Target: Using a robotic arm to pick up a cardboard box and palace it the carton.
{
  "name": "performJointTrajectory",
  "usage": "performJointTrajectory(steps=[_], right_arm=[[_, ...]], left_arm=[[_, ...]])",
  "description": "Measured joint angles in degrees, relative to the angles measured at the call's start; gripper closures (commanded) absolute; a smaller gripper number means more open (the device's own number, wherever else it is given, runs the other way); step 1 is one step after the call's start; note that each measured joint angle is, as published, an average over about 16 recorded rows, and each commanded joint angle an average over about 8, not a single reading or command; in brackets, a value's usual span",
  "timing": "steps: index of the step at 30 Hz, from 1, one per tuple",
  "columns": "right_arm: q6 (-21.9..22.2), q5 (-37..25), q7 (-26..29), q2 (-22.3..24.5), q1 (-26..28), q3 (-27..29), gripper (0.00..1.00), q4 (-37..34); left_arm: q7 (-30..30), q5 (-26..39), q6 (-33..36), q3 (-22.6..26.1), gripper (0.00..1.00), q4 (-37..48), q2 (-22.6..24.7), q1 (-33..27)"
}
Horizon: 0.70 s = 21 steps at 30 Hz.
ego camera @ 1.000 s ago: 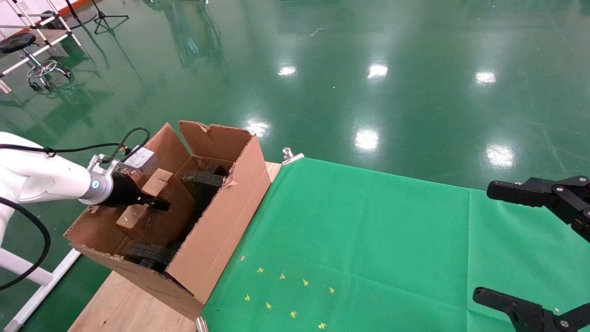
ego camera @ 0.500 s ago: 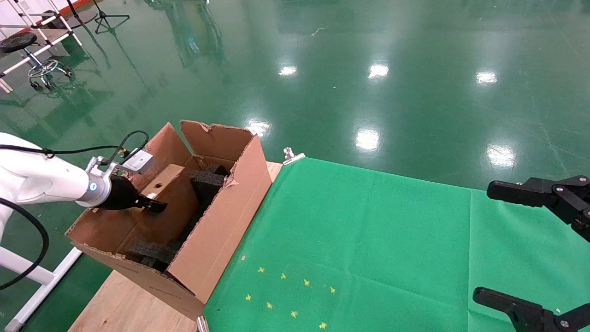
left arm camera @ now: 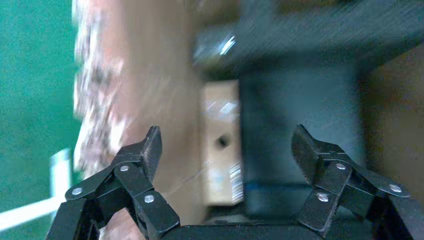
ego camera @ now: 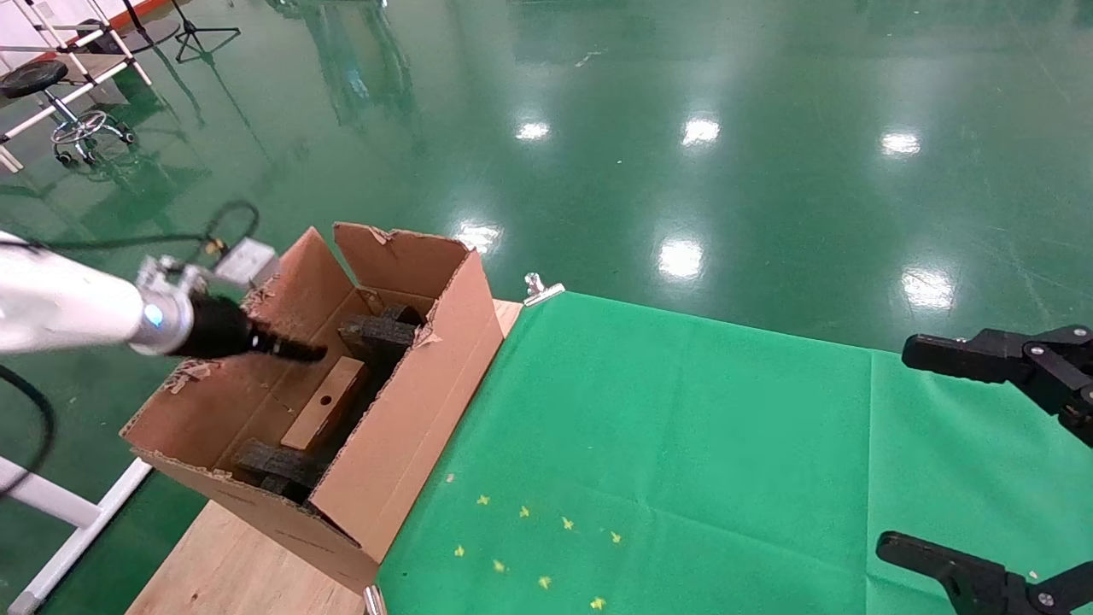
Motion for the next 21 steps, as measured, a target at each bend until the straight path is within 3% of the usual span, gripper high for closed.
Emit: performJointTrajectory(steps=[9,21], right_arm=[[0.01,0.01,-0.01,0.0,0.0,0.0,0.0,-0.01],[0.03,0.02,-0.02,0.01,0.0,-0.01,0.0,-0.02]], left_arm=[[3.02,-4.13,11.18,-2.69,0.0,-4.24,-4.61,-4.96],[4.45,-6.67,13.86,-3.89,0.0,-9.42,-5.55,-3.44]])
